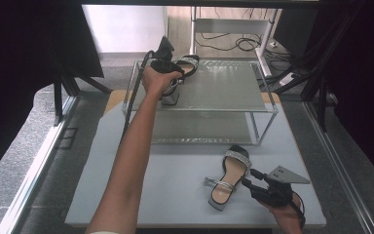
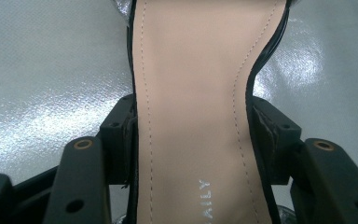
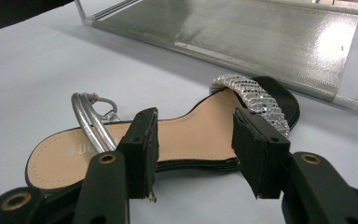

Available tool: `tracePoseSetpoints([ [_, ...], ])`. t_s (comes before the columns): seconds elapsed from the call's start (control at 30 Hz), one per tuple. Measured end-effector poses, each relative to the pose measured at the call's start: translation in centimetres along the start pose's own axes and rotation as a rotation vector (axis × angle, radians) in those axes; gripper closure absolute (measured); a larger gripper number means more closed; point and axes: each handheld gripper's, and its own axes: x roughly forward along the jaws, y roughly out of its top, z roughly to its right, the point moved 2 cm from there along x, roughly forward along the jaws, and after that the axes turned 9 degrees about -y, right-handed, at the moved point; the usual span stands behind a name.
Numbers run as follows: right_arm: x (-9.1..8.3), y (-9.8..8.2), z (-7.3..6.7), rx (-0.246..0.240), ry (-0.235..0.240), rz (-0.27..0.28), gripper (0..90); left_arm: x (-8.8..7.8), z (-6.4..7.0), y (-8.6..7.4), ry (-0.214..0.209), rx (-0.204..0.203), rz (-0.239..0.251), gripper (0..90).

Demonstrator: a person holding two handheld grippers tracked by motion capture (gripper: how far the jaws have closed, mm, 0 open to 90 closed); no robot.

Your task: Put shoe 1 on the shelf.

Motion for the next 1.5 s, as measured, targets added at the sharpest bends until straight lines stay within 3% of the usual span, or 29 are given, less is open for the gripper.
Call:
tracePoseSetpoints([
  [0.2,0.0,0.0,-0.1,-0.008,0.0,0.0,50.4,0.8,0.1,0.0,0.028,-0.013,-0.016,39.9],
  [0.4,0.1,0.0,-0.2,-0.016,0.0,-0.004,50.0,0.7,0.3,-0.1,-0.031,-0.007,-0.034,28.2],
  [0.6,0.0,0.0,-0.2,-0.016,-0.002,-0.003,49.9,0.6,0.6,-0.1,-0.031,0.005,-0.022,21.4],
  [0.63,0.0,0.0,-0.2,-0.016,-0.003,-0.002,49.9,0.5,0.7,-0.1,-0.029,0.013,-0.019,20.2],
  [0.7,0.0,0.0,-0.2,-0.016,-0.004,0.001,49.9,-0.1,0.7,0.0,-0.017,0.024,0.037,16.7],
  [0.77,0.0,0.0,-0.2,-0.016,-0.003,-0.003,49.8,-0.6,0.6,0.2,-0.042,0.014,0.052,15.8],
  [0.87,0.1,0.0,-0.3,-0.017,-0.002,-0.005,49.8,-1.5,0.3,0.2,-0.046,0.024,0.078,15.9],
  [0.97,0.1,0.0,-0.2,-0.014,-0.002,-0.003,49.8,-2.8,0.4,-0.1,-0.053,0.064,0.109,17.1],
  [1.17,0.0,0.0,0.0,-0.006,-0.006,-0.001,49.7,-5.9,1.6,-1.7,-0.121,0.211,0.15,23.7],
  [1.27,0.0,0.1,-0.1,-0.008,-0.005,-0.001,49.8,-7.7,2.2,-3.5,-0.189,0.273,0.169,26.4],
  [1.4,0.1,0.1,-0.4,-0.014,0.001,-0.005,49.8,-9.5,2.6,-6.6,-0.218,0.358,0.15,28.0],
  [1.5,0.2,0.1,-0.7,-0.019,0.004,-0.006,49.8,-10.3,2.6,-9.1,-0.263,0.404,0.152,28.6],
])
